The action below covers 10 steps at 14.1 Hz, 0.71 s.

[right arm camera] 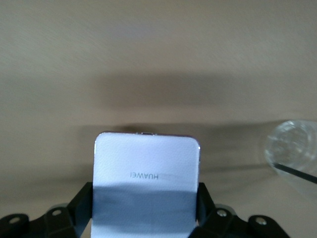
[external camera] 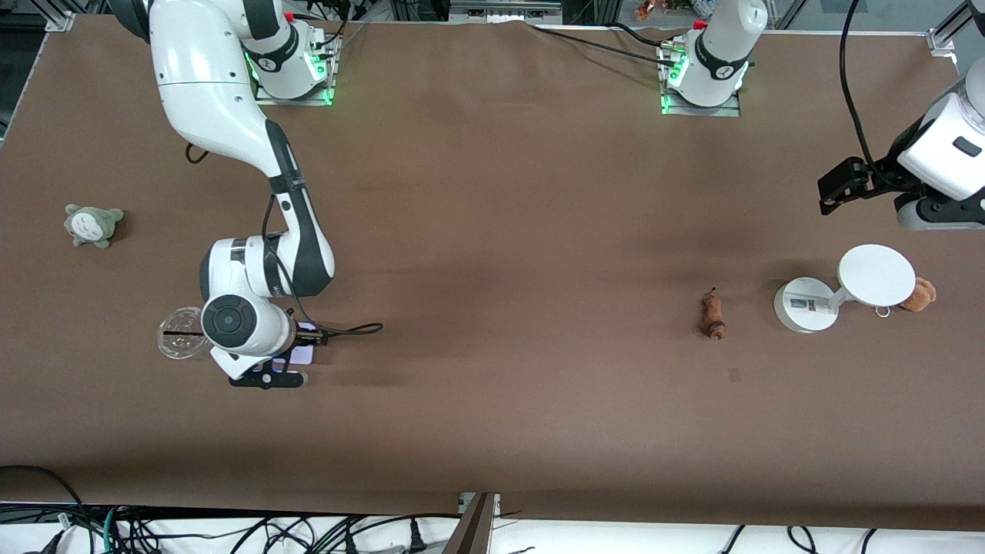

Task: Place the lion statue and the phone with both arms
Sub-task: 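Lower the white phone beside the glass cup and open the right gripper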

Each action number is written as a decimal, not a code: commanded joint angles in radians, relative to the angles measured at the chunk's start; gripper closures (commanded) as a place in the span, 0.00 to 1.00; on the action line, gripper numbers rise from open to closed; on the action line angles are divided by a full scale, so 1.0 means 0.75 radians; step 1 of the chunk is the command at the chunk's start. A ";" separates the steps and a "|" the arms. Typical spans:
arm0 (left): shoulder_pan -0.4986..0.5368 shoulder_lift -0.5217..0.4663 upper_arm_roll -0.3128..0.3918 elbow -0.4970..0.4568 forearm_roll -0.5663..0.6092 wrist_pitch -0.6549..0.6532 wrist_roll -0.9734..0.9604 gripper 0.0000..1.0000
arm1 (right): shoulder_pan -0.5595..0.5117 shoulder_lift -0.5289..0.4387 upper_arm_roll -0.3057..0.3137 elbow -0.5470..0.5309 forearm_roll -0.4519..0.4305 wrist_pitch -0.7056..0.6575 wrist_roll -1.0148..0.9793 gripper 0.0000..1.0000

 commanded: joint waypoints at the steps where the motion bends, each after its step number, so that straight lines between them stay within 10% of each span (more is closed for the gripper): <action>1: -0.064 -0.093 0.051 -0.092 -0.005 0.025 0.000 0.00 | 0.001 -0.081 -0.042 -0.106 0.026 0.007 -0.121 0.74; 10: -0.050 -0.050 0.059 -0.059 -0.021 0.037 0.019 0.00 | -0.071 -0.040 -0.033 -0.155 0.029 0.187 -0.224 0.74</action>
